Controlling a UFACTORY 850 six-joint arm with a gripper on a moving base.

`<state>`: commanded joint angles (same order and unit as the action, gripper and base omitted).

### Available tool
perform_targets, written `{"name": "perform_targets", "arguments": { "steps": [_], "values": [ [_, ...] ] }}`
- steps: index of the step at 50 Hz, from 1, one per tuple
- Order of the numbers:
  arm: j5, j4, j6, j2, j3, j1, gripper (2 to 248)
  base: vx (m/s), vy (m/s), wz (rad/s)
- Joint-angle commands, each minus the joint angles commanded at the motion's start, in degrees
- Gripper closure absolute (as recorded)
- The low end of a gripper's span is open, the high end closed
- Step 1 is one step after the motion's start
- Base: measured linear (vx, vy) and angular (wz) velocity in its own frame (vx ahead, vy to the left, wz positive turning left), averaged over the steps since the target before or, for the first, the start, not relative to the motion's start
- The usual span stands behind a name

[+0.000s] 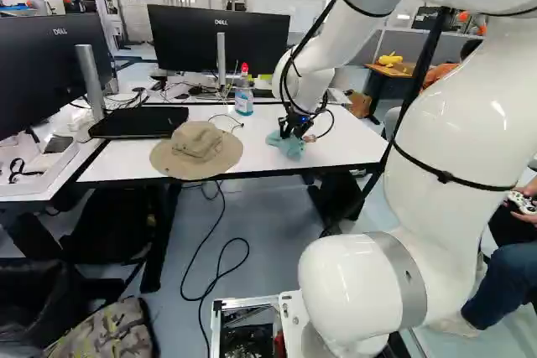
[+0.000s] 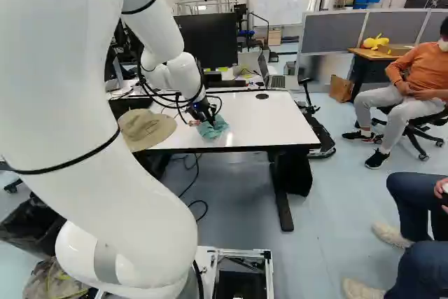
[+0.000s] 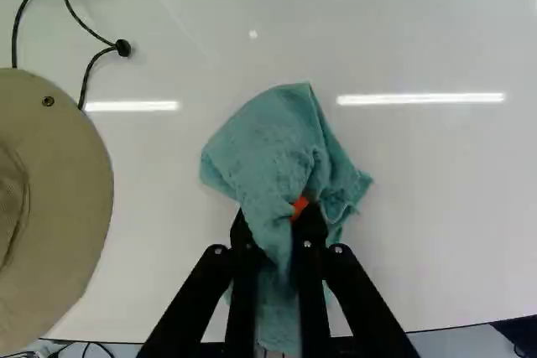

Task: Clean the table with the green towel

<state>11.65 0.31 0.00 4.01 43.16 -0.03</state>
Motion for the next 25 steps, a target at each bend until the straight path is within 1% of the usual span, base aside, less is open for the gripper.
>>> {"name": "perform_targets", "arguments": {
  "steps": [8,25],
  "values": [
    [0.0,0.0,0.0,1.4,1.5,0.0,201,0.0,0.0,0.0],
    [0.0,0.0,0.0,5.8,6.5,0.0,201,0.0,0.0,0.0]
  ]
}}
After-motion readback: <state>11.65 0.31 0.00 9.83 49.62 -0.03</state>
